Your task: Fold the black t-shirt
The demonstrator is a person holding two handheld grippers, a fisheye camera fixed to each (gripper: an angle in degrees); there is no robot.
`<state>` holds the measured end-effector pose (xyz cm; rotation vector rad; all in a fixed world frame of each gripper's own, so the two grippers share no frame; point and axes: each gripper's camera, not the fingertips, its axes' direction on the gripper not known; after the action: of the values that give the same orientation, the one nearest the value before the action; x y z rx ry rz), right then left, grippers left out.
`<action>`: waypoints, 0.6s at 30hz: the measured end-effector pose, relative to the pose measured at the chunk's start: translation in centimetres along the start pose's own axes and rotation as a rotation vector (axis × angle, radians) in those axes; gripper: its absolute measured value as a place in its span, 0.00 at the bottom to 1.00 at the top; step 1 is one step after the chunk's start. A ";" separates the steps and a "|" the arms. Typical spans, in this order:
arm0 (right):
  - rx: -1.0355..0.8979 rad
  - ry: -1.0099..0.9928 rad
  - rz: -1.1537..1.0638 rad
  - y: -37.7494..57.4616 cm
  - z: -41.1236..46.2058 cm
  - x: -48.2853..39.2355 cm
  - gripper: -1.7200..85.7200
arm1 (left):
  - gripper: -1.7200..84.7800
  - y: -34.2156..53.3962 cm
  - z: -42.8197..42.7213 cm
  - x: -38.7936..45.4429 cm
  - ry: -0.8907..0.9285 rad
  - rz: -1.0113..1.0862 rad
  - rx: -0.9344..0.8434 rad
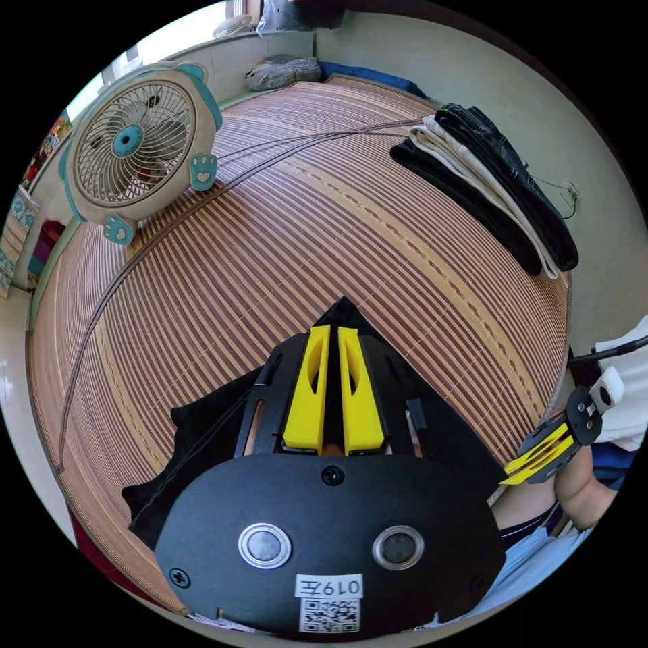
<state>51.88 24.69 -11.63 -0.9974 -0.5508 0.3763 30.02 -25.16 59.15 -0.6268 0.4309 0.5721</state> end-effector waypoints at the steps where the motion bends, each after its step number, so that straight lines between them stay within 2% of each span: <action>1: -0.016 -0.009 0.023 -0.1 -0.1 0.7 0.02 | 0.03 -0.3 0.2 0.1 0.003 -0.004 -0.004; 5: -0.033 -0.074 0.086 -0.5 -0.8 2.8 0.01 | 0.03 -1.0 0.7 0.6 0.013 -0.010 -0.011; 10: -0.120 -0.017 0.097 -1.0 -0.3 3.7 0.01 | 0.03 -1.4 1.1 1.0 0.028 -0.022 -0.020; 18: -0.095 -0.028 0.132 -1.1 -0.2 4.4 0.01 | 0.02 -1.1 1.0 3.0 -0.045 0.026 -0.019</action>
<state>55.57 26.41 -9.64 -1.1245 -0.5334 0.4855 33.21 -24.13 58.78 -0.6263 0.3918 0.6152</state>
